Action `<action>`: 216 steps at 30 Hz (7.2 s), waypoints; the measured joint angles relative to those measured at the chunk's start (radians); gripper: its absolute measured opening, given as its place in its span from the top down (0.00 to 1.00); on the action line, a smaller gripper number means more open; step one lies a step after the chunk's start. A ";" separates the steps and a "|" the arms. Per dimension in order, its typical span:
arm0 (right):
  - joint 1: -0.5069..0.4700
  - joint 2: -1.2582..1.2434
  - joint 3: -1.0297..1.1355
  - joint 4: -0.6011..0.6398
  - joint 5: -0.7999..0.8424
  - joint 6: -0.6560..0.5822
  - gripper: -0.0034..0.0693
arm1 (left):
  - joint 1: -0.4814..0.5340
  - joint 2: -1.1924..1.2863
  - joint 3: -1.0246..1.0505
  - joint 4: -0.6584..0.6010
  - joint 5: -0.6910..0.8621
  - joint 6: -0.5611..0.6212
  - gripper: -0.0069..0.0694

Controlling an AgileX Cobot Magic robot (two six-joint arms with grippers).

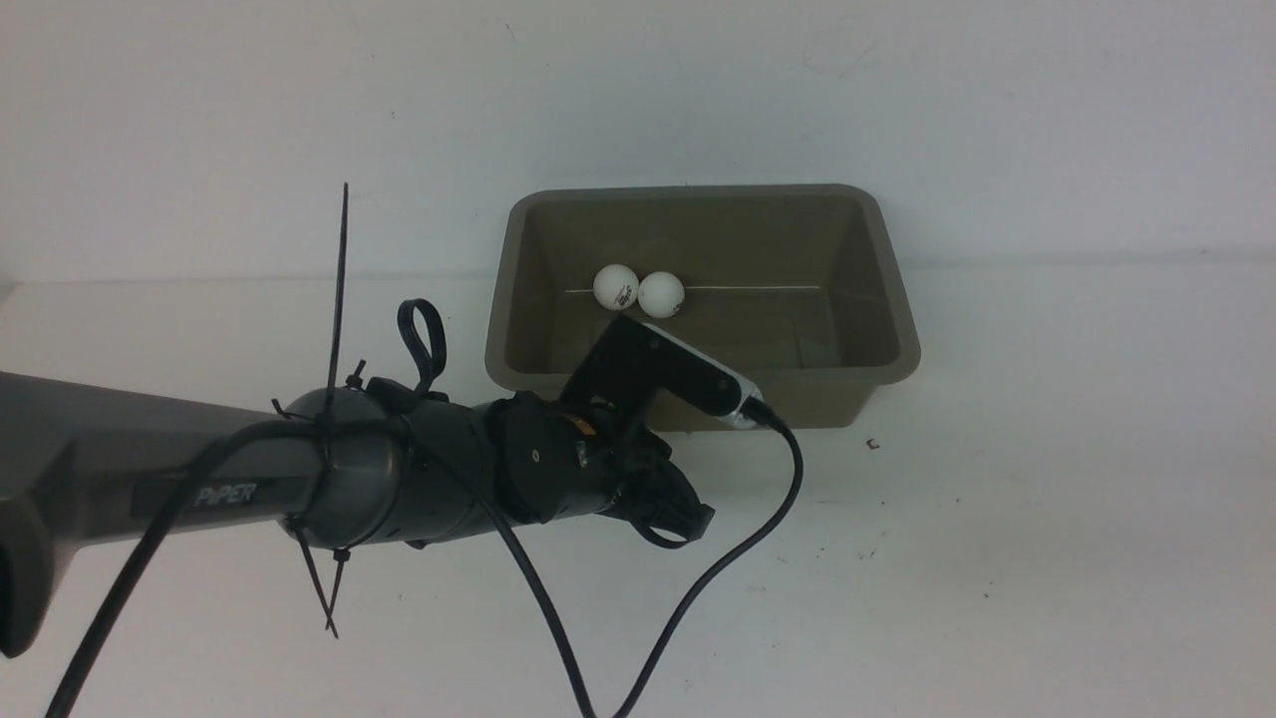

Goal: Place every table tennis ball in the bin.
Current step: Use the left arm to clamp the table tennis ball closest to it, then use the left arm to put the table tennis ball into the box, then use the right arm to clamp the table tennis ball closest to it

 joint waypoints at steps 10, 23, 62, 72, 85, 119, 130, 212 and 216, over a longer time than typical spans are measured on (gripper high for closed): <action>0.000 0.000 0.000 0.000 -0.002 0.000 0.59 | 0.000 0.000 0.000 0.000 -0.114 -0.004 0.29; 0.000 0.000 0.000 0.000 -0.007 0.000 0.59 | 0.000 0.040 0.000 -0.004 -0.151 -0.008 0.29; 0.000 0.000 0.000 0.000 -0.008 -0.020 0.59 | 0.000 0.139 -0.031 -0.012 -0.224 -0.045 0.30; 0.000 0.000 0.000 0.000 -0.010 -0.025 0.59 | 0.000 0.141 -0.031 -0.012 -0.231 -0.045 0.45; 0.000 0.000 0.000 0.000 -0.011 -0.039 0.59 | 0.000 0.076 -0.023 -0.011 -0.125 -0.025 0.45; 0.000 0.000 0.000 -0.001 -0.011 -0.047 0.59 | -0.005 -0.166 -0.014 0.014 -0.212 0.101 0.45; 0.000 0.000 0.000 0.002 -0.011 -0.049 0.59 | 0.112 -0.005 -0.169 0.119 -0.219 0.044 0.45; 0.000 0.753 -0.571 -0.037 0.274 0.036 0.59 | 0.110 -0.409 -0.182 0.453 0.686 -0.491 0.34; -0.001 0.873 -0.646 -0.013 0.272 0.037 0.59 | 0.110 -0.503 -0.182 0.387 0.658 -0.415 0.34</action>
